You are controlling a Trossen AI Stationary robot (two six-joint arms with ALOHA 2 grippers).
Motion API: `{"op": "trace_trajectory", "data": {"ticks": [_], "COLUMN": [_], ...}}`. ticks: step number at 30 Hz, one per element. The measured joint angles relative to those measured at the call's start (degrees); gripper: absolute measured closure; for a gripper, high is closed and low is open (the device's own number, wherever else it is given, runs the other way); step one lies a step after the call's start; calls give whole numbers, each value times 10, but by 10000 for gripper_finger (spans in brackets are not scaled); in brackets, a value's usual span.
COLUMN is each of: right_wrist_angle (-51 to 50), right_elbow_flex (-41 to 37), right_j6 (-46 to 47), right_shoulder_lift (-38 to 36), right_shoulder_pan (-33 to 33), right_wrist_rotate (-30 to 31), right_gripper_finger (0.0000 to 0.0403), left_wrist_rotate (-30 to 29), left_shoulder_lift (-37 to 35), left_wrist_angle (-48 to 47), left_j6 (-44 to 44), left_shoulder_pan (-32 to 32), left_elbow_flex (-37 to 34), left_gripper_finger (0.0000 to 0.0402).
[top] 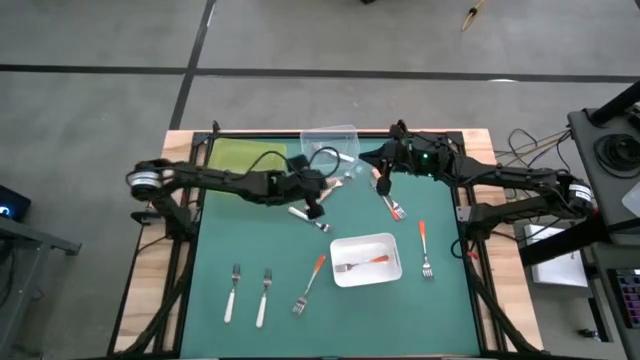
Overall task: Sort silverware by color (type)
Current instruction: Put the light orange into the yellow bin
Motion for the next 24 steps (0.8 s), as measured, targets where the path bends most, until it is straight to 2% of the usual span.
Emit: {"op": "trace_trajectory", "data": {"ticks": [4, 7, 9, 12, 15, 19, 21, 24], "right_wrist_angle": [10, 14, 38, 108, 208, 364, 435, 512], "right_elbow_flex": [0, 0, -2, -6, -6, -6, -6, -6], "right_j6": [43, 78, 101, 146, 193, 236, 261, 288], "right_shoulder_lift": [-2, 7, 23, 61, 118, 200, 235, 275], "right_shoulder_pan": [0, 0, 1, 2, 5, 7, 7, 7], "right_wrist_rotate": [-17, -30, -28, -28, -27, -27, -27, -27], "right_gripper_finger": [394, 394, 394, 394, 394, 394, 394, 394], "left_wrist_rotate": [-84, -171, -237, -313, -344, -351, -351, -351], "left_shoulder_lift": [-88, -147, -180, -217, -231, -228, -221, -215], "left_wrist_angle": [-35, -36, -8, 91, 230, 427, 487, 524], "left_j6": [-23, -38, -41, -38, -15, 43, 62, 71], "left_shoulder_pan": [-19, -44, -62, -83, -98, -106, -110, -116], "left_elbow_flex": [-29, -63, -89, -139, -196, -253, -270, -279], "left_gripper_finger": [361, 361, 361, 361, 361, 361, 361, 361]}}
